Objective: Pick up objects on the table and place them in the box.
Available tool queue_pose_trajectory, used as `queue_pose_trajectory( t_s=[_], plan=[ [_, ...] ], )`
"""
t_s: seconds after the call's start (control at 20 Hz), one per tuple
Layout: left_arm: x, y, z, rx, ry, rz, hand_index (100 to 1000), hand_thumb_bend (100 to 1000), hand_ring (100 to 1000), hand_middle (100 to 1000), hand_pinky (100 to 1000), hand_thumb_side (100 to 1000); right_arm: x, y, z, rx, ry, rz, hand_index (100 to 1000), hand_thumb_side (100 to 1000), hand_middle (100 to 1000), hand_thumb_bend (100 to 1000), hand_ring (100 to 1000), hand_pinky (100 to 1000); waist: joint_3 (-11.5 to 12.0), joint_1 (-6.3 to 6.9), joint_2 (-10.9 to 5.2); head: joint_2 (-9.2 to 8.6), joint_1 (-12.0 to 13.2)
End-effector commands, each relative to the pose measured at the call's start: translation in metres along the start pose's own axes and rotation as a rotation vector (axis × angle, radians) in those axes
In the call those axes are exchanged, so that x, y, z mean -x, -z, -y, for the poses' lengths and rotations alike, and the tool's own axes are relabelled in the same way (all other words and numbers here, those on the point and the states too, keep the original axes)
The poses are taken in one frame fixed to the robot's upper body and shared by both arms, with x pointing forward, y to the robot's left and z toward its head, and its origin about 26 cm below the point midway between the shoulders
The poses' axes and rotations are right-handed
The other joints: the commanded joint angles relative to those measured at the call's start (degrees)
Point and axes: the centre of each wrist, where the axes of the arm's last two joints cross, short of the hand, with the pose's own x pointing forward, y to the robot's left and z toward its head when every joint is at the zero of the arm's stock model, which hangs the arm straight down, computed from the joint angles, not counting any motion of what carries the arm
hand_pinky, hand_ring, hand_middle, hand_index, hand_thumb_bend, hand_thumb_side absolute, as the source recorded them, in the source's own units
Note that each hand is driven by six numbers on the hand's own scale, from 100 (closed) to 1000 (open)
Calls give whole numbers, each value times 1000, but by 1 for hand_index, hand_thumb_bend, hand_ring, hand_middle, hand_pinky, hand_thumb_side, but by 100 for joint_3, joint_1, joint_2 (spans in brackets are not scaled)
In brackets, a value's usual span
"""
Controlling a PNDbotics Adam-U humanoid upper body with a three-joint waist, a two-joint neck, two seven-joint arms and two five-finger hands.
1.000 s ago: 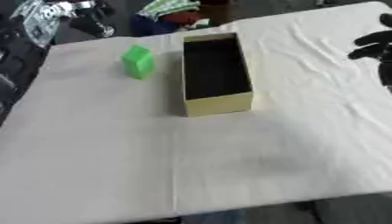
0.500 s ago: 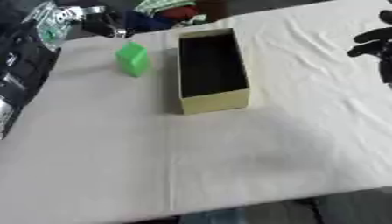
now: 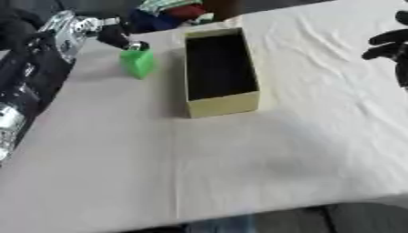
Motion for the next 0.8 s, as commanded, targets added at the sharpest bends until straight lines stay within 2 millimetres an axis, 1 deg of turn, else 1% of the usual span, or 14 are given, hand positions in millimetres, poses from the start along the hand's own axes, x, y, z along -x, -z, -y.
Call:
queue_pose_trajectory(
  t_s=[0.05,0.35,0.5,0.55,0.6,0.65,0.7,0.75,0.8],
  plan=[
    [2,-4,-11,-28,32,-22,876,448,737,739,711,778,-10,7,7,-18,-34,40,1000,483,765,100,740,861,4,-53,-81,28,5],
    [4,-3,-7,-32,51,-49,874,445,720,724,692,794,-9,7,7,-19,-32,38,1000,483,764,100,740,861,29,-50,-88,28,-7],
    [3,-2,-4,-15,58,-51,862,437,698,699,672,777,-9,7,6,-22,-31,38,1000,483,764,100,740,861,44,-49,-99,28,-17],
    [3,-2,-3,-7,60,-49,857,410,675,675,653,745,-9,7,6,-22,-31,38,1000,483,765,100,740,861,48,-49,-104,28,-21],
    [3,-2,-2,5,62,-46,853,389,663,661,652,722,-9,7,6,-23,-30,37,1000,483,765,100,740,861,52,-50,-110,28,-25],
    [2,-1,-2,15,63,-42,838,330,634,628,656,644,-9,7,6,-23,-30,36,1000,483,765,100,740,861,55,-50,-115,28,-25],
    [2,-1,-1,26,64,-34,831,306,620,613,649,611,-9,7,5,-24,-29,36,1000,483,765,100,740,861,58,-51,-123,28,-25],
    [1,-1,-1,33,63,-24,817,246,593,581,635,524,-9,7,5,-24,-28,35,1000,483,765,100,740,861,61,-52,-130,28,-28],
    [1,-1,-1,37,61,-13,810,218,581,566,627,473,-9,7,5,-24,-28,34,1000,483,765,100,740,861,64,-54,-137,28,-32]
  ],
)
